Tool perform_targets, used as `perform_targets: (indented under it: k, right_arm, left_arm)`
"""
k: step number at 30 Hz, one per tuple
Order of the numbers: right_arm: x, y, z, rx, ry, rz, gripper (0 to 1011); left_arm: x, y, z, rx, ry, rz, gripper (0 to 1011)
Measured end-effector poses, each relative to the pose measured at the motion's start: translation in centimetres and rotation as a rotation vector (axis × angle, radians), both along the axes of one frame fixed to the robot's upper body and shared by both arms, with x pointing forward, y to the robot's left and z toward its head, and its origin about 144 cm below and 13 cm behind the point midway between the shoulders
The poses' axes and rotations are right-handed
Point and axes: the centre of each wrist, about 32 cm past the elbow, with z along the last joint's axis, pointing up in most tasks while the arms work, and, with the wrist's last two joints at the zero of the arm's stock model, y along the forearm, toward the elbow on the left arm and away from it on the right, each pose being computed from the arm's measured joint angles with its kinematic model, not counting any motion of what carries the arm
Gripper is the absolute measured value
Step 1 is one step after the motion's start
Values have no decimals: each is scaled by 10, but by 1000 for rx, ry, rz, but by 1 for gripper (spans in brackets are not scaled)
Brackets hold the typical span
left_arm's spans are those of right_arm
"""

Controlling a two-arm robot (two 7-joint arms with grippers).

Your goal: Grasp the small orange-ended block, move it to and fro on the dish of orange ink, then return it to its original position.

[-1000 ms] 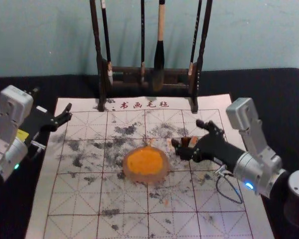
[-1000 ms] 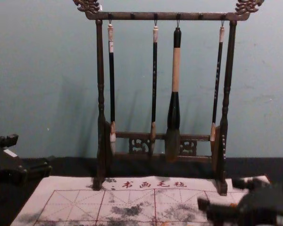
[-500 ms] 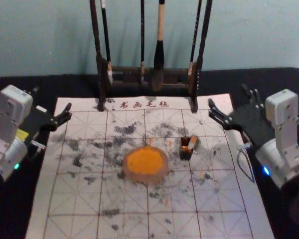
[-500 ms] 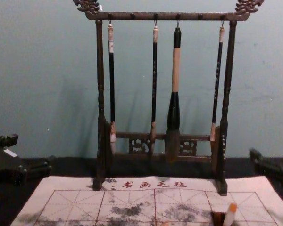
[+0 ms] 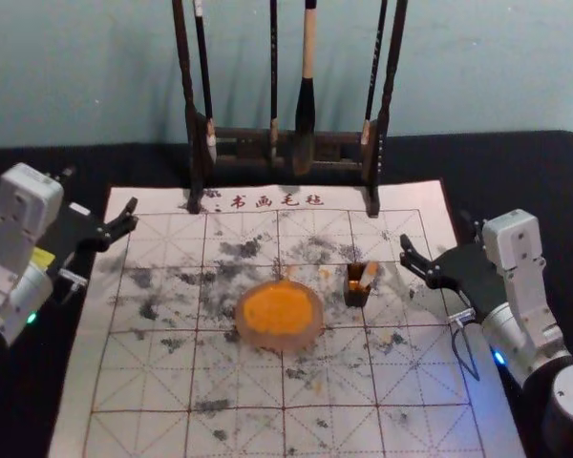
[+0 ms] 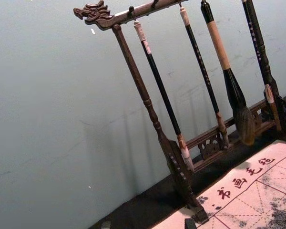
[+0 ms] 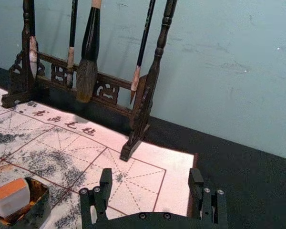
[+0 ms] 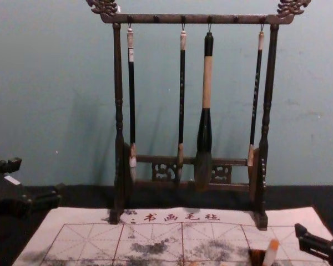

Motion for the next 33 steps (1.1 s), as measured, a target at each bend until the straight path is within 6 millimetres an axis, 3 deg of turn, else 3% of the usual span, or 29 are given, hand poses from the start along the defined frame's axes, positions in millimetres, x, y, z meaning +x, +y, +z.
perform_targets:
  k: [33]
  right_arm:
    - [0, 0, 2, 3, -10, 0, 1002]
  left_arm:
    - [0, 0, 0, 0, 0, 0, 1001]
